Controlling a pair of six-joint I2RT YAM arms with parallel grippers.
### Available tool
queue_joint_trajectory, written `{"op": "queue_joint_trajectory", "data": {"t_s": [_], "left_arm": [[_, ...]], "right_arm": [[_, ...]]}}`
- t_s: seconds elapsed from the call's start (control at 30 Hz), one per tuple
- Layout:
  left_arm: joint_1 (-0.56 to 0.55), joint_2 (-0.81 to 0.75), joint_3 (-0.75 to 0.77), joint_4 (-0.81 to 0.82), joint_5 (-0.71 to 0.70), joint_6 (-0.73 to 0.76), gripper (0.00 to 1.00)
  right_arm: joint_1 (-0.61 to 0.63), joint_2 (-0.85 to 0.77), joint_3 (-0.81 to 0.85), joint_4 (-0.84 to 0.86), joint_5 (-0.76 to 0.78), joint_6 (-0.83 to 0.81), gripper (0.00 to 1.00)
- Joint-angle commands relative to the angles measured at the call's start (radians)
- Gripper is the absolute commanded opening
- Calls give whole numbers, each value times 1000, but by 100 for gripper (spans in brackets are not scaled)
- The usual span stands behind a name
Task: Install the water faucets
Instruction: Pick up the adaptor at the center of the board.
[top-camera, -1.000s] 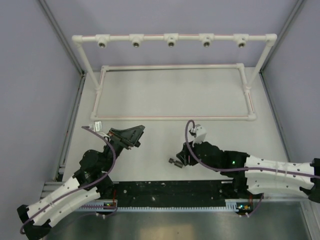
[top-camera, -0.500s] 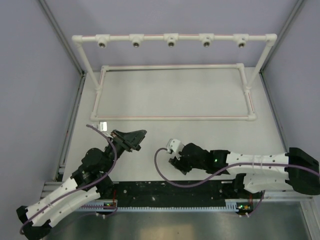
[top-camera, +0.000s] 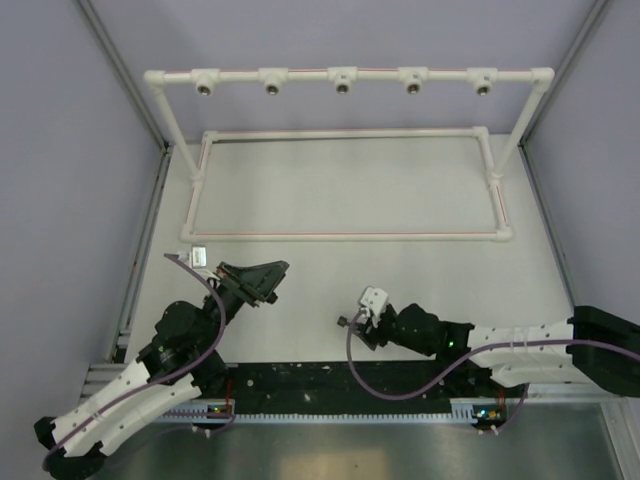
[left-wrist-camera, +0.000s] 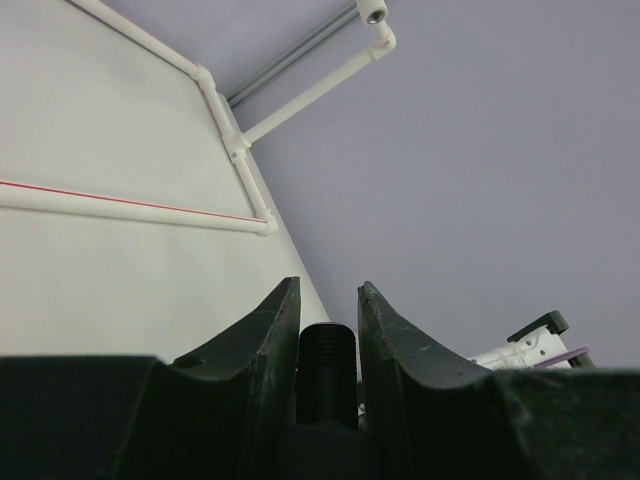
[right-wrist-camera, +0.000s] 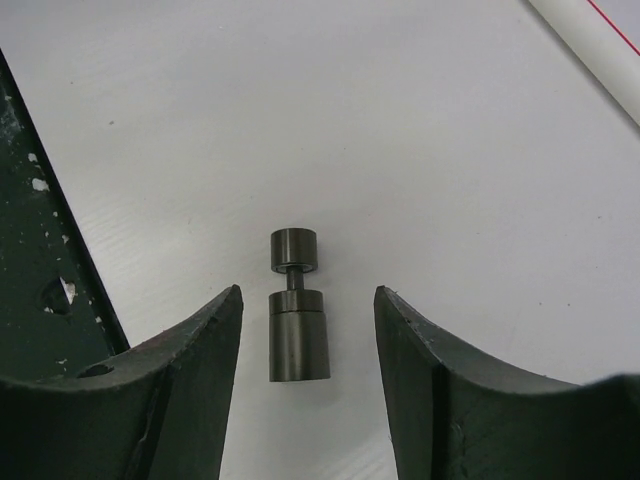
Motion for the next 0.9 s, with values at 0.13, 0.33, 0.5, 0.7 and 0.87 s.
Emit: {"op": "queue_joint_trajectory", "data": {"t_s": [0.13,0.33,0.5,0.7,0.87], "left_arm": [[6,27,-17,123,52,-12,0],[9,73,-43,212,48,-20,0],[12,93,-39,260,78,-15,0],[13,34,-26,199,58,8,0],[13,-16,-9,120,22,38,0]], "right_arm": [[-2,96,-312,823,5,-56,54],[-4,369,-317,1122,46,-164,55],[-4,630,-280,1328,114,-82,55],[8,704,-264,1336,98,58,52],[10,776,-244,1334,109,140,35]]}}
